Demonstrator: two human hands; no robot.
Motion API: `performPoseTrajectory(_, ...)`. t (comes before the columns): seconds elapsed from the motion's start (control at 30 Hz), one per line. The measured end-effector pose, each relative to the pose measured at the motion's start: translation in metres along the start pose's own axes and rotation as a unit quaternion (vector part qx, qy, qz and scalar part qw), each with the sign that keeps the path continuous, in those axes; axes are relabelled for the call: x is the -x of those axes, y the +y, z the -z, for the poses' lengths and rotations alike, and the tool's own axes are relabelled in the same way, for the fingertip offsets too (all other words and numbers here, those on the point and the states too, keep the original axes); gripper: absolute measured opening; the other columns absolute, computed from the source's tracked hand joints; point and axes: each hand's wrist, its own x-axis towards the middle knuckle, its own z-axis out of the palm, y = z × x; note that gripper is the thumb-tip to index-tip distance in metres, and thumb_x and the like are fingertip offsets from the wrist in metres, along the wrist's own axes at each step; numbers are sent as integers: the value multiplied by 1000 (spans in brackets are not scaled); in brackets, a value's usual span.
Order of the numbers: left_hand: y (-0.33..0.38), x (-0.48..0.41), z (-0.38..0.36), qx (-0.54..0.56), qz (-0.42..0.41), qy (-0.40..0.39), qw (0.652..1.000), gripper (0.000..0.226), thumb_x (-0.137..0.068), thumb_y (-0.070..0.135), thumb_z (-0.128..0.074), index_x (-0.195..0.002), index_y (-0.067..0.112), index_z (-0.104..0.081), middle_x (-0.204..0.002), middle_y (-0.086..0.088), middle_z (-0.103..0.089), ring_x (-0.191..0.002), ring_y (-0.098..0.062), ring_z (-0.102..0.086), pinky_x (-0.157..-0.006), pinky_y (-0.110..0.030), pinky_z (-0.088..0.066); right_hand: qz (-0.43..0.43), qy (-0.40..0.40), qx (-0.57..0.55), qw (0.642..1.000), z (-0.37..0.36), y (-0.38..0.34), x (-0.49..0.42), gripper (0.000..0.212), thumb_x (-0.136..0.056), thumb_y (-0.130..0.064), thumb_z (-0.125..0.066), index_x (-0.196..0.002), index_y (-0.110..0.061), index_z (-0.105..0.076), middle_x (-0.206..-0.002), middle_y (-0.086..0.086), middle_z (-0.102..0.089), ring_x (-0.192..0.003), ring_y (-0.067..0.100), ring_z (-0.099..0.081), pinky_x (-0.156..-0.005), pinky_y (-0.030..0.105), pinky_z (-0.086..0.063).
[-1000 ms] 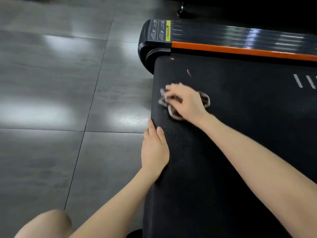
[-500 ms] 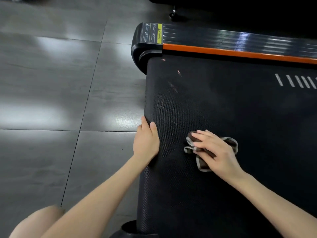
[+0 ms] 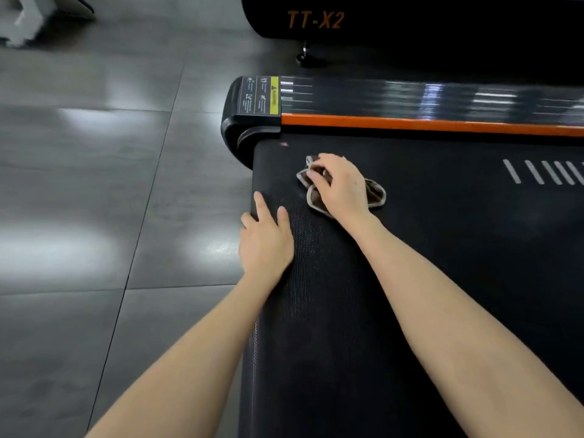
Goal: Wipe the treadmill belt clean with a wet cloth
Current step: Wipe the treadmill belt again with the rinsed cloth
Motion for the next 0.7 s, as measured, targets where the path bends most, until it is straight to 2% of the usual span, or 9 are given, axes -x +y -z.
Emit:
performPoseTrajectory(0.1, 0, 0, 0, 3, -6, 11, 1000, 59, -100, 43, -24, -151, 18, -9, -135, -21, -36, -110, -39, -48, -87, -44, -39, -2, -7, 14, 1000, 0, -5, -3, 27, -87, -29, -64, -101, -6, -66, -109, 13, -66, -108, 30, -57, -101, 34, -32)
performPoseTrajectory(0.2, 0, 1, -1, -3, -15, 27, 1000, 56, -101, 38, -25, -151, 16, -11, -131, -22, -40, -108, -41, -47, -87, -44, -37, 95, -77, 21, 992, 17, -7, 41, 50, -82, -41, -62, -117, -5, -64, -129, 18, -57, -121, 33, -50, -106, 29, -26)
performPoseTrajectory(0.27, 0, 1, -2, -10, -17, 30, 999, 55, -102, 36, -24, -151, 16, -12, -128, -22, -41, -106, -41, -47, -83, -44, -36, 171, -91, 25, 981, 23, 1, 60, 52, -83, -43, -59, -118, -5, -65, -135, 17, -53, -125, 33, -46, -111, 34, -28)
performPoseTrajectory(0.33, -1, 1, -4, -17, -19, 34, 999, 55, -102, 36, -24, -151, 16, -12, -126, -22, -42, -102, -41, -48, -75, -40, -33, 195, -113, 24, 974, 21, 13, 46, 48, -86, -40, -57, -119, -7, -65, -135, 16, -54, -125, 34, -47, -109, 40, -33)
performPoseTrajectory(0.43, -1, 1, -4, -19, -25, 40, 999, 55, -101, 37, -23, -151, 17, -11, -127, -20, -42, -101, -36, -49, -72, -34, -29, 139, -108, 27, 984, 1, 16, -11, 46, -85, -34, -59, -122, -6, -63, -130, 17, -58, -119, 35, -54, -104, 42, -36)
performPoseTrajectory(0.53, 0, 1, -3, -7, -17, 29, 999, 55, -101, 39, -21, -151, 19, -10, -131, -18, -40, -104, -33, -48, -73, -33, -30, 58, -68, 60, 994, -19, 13, -45, 36, -84, -28, -63, -116, -13, -67, -121, 7, -64, -102, 34, -58, -92, 44, -42)
performPoseTrajectory(0.6, 1, 2, -1, -9, -17, 24, 1000, 55, -101, 38, -21, -151, 19, -10, -132, -19, -40, -105, -34, -48, -74, -34, -32, 65, -46, 53, 995, -18, 7, -31, 31, -84, -31, -61, -111, -17, -69, -111, 0, -67, -88, 31, -57, -80, 42, -42)
performPoseTrajectory(0.7, 1, 2, 0, -19, -14, 20, 1000, 55, -101, 38, -22, -152, 18, -10, -130, -19, -40, -104, -36, -48, -79, -39, -39, 133, -39, 22, 990, -1, -6, 24, 33, -84, -37, -57, -106, -15, -70, -110, 2, -67, -81, 27, -51, -74, 36, -39)
